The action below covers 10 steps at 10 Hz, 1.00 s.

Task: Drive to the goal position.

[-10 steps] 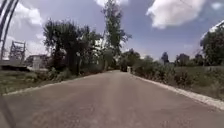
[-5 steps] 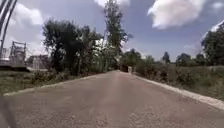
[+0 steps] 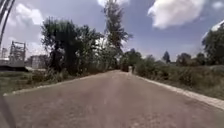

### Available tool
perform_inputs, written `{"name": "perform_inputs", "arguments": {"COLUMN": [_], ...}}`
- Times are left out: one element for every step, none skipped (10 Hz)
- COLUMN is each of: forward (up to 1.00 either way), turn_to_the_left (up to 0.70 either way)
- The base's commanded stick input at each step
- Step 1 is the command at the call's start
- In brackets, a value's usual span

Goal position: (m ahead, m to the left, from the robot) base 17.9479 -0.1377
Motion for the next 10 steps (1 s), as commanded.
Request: {"name": "perform_inputs", "arguments": {"forward": [0.50,0.50,0.50,0.50,0.50,0.50,0.50,0.50,0.50,0.50], "turn_to_the_left": [0.00,0.00,0.00,0.00,0.00,0.00,0.00,0.00,0.00,0.00]}}
